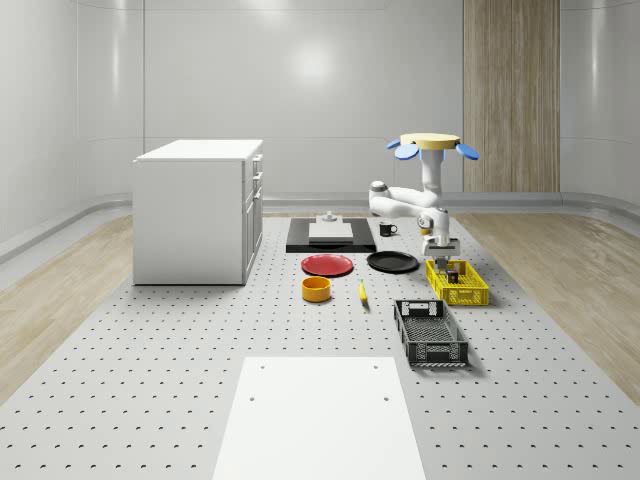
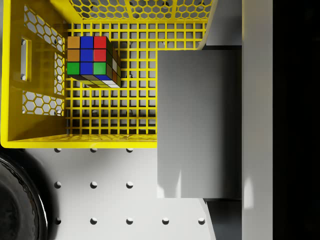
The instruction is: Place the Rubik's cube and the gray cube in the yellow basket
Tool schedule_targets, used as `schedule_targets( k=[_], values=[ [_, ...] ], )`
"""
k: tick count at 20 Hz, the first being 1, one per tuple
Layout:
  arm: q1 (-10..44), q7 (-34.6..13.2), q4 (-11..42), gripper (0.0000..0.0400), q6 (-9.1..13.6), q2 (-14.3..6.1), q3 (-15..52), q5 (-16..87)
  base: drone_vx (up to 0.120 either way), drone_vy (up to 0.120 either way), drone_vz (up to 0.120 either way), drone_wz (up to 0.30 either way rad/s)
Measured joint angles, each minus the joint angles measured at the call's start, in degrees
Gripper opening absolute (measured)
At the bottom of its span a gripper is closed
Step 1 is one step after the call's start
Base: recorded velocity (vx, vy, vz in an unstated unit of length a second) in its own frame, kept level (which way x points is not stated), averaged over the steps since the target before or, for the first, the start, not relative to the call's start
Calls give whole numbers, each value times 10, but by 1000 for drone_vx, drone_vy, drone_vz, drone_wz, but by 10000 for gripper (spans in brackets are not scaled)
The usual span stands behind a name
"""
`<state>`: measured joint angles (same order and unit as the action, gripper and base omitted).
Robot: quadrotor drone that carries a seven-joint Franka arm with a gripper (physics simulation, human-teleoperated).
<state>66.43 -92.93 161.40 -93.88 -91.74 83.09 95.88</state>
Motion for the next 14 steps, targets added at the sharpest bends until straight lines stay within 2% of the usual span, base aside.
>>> schedule_targets(
  k=[5, 14],
  values=[
    [0, 0, 0, 250, -1, -1, 0, 0, 0, 120, 0, 0],
    [0, 0, 0, 250, -1, -2, 0, -1, 0, 120, -107, 0]
  ],
)
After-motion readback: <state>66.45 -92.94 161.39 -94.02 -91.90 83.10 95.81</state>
